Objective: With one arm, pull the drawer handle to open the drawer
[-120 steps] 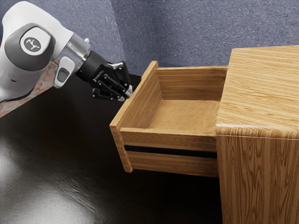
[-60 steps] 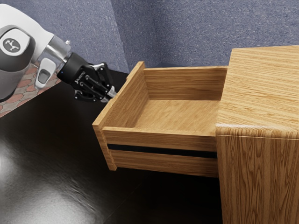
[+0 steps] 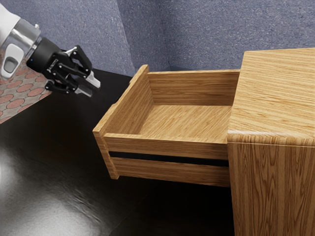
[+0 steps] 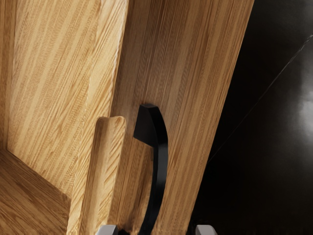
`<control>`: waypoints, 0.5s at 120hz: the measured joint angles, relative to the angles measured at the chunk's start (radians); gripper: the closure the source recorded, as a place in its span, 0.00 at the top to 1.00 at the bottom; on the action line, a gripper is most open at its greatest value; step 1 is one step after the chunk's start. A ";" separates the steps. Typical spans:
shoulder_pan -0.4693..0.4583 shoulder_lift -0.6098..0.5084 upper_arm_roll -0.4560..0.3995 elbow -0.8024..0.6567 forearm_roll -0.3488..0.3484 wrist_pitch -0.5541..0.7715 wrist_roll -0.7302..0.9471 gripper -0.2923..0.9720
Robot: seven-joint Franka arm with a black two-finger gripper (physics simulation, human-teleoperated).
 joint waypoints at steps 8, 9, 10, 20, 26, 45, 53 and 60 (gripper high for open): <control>-0.021 0.011 -0.030 0.085 0.127 -0.023 -0.056 0.40; -0.022 0.013 -0.035 0.096 0.143 -0.027 -0.065 0.41; -0.024 0.017 -0.040 0.107 0.159 -0.031 -0.074 0.42; -0.040 0.096 -0.082 0.283 0.319 -0.115 -0.182 0.51; -0.048 0.142 -0.091 0.344 0.394 -0.174 -0.257 0.57; -0.069 0.189 -0.098 0.393 0.520 -0.300 -0.487 0.67; -0.066 0.192 -0.098 0.398 0.536 -0.330 -0.572 0.70; -0.063 0.193 -0.099 0.399 0.547 -0.349 -0.640 0.72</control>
